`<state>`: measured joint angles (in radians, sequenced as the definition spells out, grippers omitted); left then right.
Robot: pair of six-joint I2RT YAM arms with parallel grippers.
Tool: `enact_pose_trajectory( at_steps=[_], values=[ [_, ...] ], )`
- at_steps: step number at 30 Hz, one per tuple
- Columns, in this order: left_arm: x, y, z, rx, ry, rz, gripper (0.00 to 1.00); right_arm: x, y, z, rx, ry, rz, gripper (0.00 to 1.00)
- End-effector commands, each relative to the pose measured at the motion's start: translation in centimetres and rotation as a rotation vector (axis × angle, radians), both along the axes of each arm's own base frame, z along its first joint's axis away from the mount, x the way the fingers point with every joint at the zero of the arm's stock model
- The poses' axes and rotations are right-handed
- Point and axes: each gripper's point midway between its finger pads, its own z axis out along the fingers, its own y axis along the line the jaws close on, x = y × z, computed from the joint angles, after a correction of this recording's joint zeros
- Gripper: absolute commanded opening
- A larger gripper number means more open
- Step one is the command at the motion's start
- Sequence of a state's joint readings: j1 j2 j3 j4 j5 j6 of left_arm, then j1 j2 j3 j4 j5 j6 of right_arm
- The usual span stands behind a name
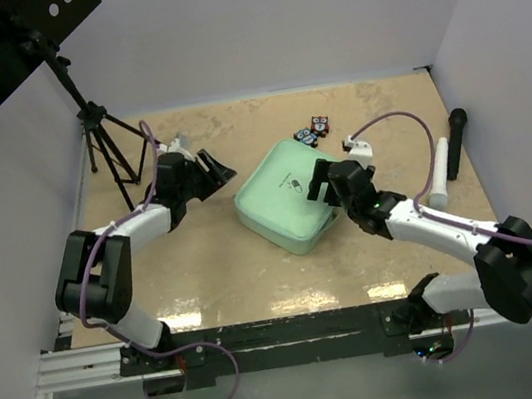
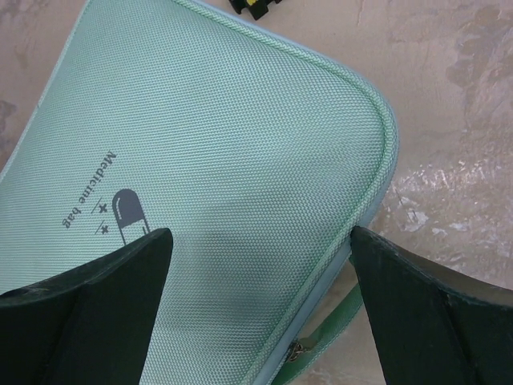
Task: Organize the medicine kit
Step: Zip the medicine box at the center of the board.
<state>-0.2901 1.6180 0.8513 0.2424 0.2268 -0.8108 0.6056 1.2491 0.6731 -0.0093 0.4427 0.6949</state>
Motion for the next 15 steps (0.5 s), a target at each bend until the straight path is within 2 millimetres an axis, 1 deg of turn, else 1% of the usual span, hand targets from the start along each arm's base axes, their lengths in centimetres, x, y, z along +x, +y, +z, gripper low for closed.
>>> enact_pose_trajectory(
  at_steps=[1,2,7,10,12,13,15],
  values=[
    [-0.5,-1.9,0.3,-0.103,-0.026,-0.089,0.65,0.8,1.2,-1.0,0.009,0.03,0.031,0.98],
    [-1.0,-2.2,0.1,-0.123,-0.026,-0.103,0.64,1.1,1.4,-1.0,0.003,0.027,0.037,0.98],
    [-3.1,-3.2,0.3,-0.189,-0.058,-0.163,0.64,2.5,2.7,-0.9,-0.016,0.005,0.093,0.98],
    [-4.2,-3.5,-0.3,-0.193,-0.032,-0.191,0.63,3.4,3.4,-0.9,-0.028,0.002,0.115,0.98],
    [-4.9,-3.0,-0.2,-0.191,-0.036,-0.171,0.62,3.9,3.8,-1.1,-0.035,0.006,0.119,0.98],
    [-5.0,-2.6,0.4,-0.188,-0.053,-0.155,0.62,4.1,3.8,-0.8,-0.037,0.003,0.116,0.98],
    [-4.9,-1.1,0.9,-0.146,-0.065,-0.092,0.62,4.2,3.5,0.0,-0.044,-0.007,0.107,0.98]
  ],
)
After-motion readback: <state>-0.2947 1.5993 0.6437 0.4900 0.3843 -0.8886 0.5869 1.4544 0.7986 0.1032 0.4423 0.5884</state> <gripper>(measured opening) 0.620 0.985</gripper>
